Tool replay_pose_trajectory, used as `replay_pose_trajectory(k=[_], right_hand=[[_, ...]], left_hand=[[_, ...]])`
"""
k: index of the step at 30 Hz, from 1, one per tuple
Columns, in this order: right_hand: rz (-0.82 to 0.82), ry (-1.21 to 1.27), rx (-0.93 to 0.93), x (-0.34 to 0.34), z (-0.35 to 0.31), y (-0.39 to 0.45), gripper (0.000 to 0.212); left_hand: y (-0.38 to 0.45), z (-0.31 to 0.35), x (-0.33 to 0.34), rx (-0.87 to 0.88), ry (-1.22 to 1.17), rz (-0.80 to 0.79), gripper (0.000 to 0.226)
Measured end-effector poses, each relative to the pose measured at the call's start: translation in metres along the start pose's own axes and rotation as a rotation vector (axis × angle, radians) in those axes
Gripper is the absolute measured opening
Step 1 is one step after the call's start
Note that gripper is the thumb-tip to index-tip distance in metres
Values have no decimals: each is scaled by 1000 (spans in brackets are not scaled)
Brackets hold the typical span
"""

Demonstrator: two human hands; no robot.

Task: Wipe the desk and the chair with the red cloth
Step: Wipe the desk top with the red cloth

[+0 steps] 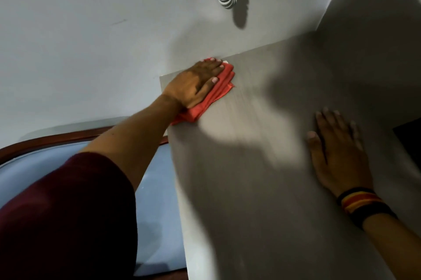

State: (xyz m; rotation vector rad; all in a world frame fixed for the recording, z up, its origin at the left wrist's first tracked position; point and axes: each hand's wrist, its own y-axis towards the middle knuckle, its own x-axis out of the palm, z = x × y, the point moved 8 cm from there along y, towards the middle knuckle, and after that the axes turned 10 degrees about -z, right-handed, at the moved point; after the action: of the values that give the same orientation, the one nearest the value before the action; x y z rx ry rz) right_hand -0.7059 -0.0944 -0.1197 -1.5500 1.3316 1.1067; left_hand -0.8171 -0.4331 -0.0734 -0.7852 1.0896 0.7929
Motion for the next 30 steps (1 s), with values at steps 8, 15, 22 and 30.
replay_pose_trajectory(k=[8, 15, 22, 30], right_hand=[[-28, -18, -1, -5, -7, 1, 66], [-80, -23, 14, -8, -10, -1, 64], [-83, 21, -10, -13, -9, -10, 56], [-78, 86, -20, -15, -6, -6, 52]], left_hand=[[-53, 42, 37, -353, -42, 150, 59], [-181, 200, 109, -590, -123, 221, 62], [-302, 392, 201, -614, -237, 192, 65], [-218, 333, 167, -440, -143, 155, 65]])
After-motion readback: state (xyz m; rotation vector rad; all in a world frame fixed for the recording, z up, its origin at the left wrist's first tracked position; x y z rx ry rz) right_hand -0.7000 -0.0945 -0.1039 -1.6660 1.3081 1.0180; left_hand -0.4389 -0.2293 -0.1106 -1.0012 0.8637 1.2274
